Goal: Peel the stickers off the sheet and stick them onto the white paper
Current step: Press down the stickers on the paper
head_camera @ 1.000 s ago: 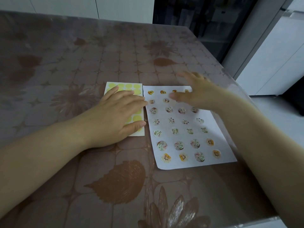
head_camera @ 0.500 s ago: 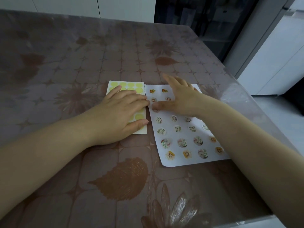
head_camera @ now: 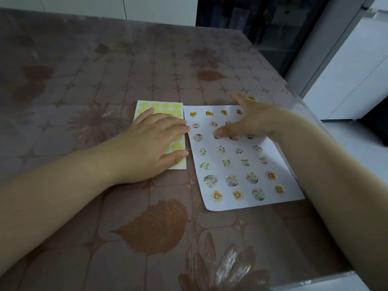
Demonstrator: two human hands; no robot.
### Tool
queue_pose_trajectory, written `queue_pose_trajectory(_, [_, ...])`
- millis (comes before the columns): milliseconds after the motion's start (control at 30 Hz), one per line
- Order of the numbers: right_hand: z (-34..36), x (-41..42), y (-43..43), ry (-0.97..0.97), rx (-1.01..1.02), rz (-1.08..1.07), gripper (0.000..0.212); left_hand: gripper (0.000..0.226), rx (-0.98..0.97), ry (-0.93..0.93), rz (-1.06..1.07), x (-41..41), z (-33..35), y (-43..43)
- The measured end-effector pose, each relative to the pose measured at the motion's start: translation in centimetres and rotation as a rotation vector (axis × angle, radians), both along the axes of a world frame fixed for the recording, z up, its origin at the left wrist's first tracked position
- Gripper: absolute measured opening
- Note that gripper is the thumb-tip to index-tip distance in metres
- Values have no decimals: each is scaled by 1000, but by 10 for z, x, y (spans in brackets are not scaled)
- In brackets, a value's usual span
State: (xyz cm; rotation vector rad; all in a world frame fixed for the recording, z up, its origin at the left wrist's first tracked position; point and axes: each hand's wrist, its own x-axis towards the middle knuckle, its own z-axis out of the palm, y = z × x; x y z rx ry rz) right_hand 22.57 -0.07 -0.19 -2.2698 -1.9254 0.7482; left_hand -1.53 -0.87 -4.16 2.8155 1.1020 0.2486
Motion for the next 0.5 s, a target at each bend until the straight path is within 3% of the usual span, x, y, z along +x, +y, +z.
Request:
queue_pose_trajectory(300, [-6,-1,3,-92,29,22,112,81,6,-6,-5,-1,0,-1])
queue_pose_trajectory(500, [7,19,-8,-33,5,102,122,83,-6,-8,2,-1,-1,0])
